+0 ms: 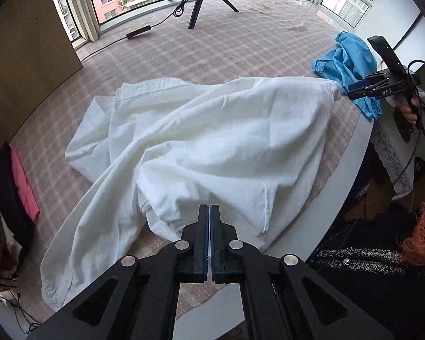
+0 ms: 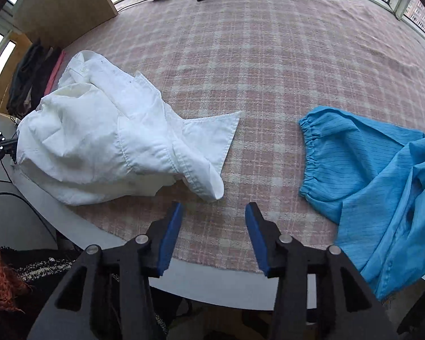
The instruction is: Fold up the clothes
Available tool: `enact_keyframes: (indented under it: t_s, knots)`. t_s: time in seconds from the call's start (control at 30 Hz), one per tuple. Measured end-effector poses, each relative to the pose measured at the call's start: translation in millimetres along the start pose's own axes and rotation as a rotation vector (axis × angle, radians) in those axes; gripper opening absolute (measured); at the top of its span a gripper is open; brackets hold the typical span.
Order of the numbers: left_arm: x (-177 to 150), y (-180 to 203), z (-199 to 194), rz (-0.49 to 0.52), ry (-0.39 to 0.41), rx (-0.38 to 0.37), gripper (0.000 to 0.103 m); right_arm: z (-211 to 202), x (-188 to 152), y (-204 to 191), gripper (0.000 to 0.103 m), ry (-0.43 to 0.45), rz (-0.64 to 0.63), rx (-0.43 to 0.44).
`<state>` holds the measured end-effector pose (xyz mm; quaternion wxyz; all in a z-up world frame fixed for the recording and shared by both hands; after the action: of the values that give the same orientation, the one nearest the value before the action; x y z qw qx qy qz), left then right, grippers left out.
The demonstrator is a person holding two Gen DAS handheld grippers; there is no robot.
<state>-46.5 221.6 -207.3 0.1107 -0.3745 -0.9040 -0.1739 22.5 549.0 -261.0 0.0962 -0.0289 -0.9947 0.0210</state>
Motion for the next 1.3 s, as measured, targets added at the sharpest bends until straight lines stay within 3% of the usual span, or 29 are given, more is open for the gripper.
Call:
enact_keyframes:
  t_s: [0.1, 0.2, 0.3, 0.33, 0.43, 0.53, 0.6, 0.77, 0.93, 1.0, 1.13, 1.2, 1.23, 1.27, 1.3]
  knots:
    - [34.6, 7.4, 16.9, 0.039, 0.020, -0.023, 0.001, -12.7, 8.4, 8.8, 0.054, 0.085, 0.015, -0.008]
    - [45.0, 13.9, 66.6, 0.052, -0.072, -0.053, 0.004, -14.0, 18.4, -6.3, 0.054, 0.141, -0.038, 0.002]
    - [28.6, 13.8, 108.1, 0.050, -0.176, -0.058, 0.004, -2.3, 18.8, -30.3, 0.054, 0.146, -0.153, -0.005]
    - [23.4, 13.2, 114.7, 0.043, -0.194, -0.062, 0.004, 4.7, 20.6, -30.8, 0.050, 0.140, -0.167, -0.021]
    - [12.3, 12.4, 126.0, 0.023, -0.224, -0.080, 0.004, 27.4, 35.1, -7.0, 0.021, 0.113, -0.111, -0.063]
    - [8.5, 13.8, 127.8, 0.009, -0.227, -0.090, 0.002, 36.3, 50.7, 32.4, 0.021, 0.102, 0.021, -0.052]
    - [6.9, 15.4, 128.9, 0.008, -0.232, -0.088, 0.002, 31.0, 54.9, 36.3, 0.021, 0.113, 0.031, -0.044]
    - [6.1, 14.5, 131.9, 0.009, -0.243, -0.062, 0.003, 2.4, 61.9, 0.2, 0.026, 0.185, -0.178, -0.089]
    - [6.3, 13.7, 131.8, 0.009, -0.244, -0.056, 0.003, 2.9, 69.0, -25.5, 0.043, 0.182, -0.380, -0.092]
    - [6.3, 12.6, 131.2, 0.001, -0.243, -0.059, 0.003, 16.4, 70.6, -34.3, 0.043, 0.136, -0.431, -0.061]
    - [5.4, 10.0, 124.9, -0.011, -0.234, -0.066, 0.003, 49.6, 60.9, -31.4, 0.043, -0.039, -0.426, 0.026]
    - [4.9, 8.2, 117.9, -0.016, -0.229, -0.063, 0.003, 48.9, 49.8, -31.4, 0.043, -0.064, -0.425, 0.073]
    - [5.3, 6.8, 112.2, -0.020, -0.223, -0.059, 0.003, 48.5, 43.2, -31.9, 0.038, -0.084, -0.419, 0.101]
    - [7.1, 5.3, 104.3, -0.020, -0.212, -0.052, 0.003, 47.6, 35.8, -33.0, 0.017, -0.106, -0.410, 0.131]
    - [11.4, 3.5, 92.2, -0.011, -0.192, -0.038, 0.003, 45.7, 30.4, -33.1, 0.006, -0.119, -0.402, 0.151]
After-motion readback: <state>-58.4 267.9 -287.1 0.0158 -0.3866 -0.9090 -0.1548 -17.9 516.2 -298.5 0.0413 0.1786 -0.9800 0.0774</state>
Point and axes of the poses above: each gripper's, at about its wrist camera, not at the fingertips, and z roughly the way its jaws point, y to its right, x to its top, the point moved 10 cm from there along z, roughly the way its jaws point, and after that the axes turned 8 degrees about -x, right-handed, at the moved point
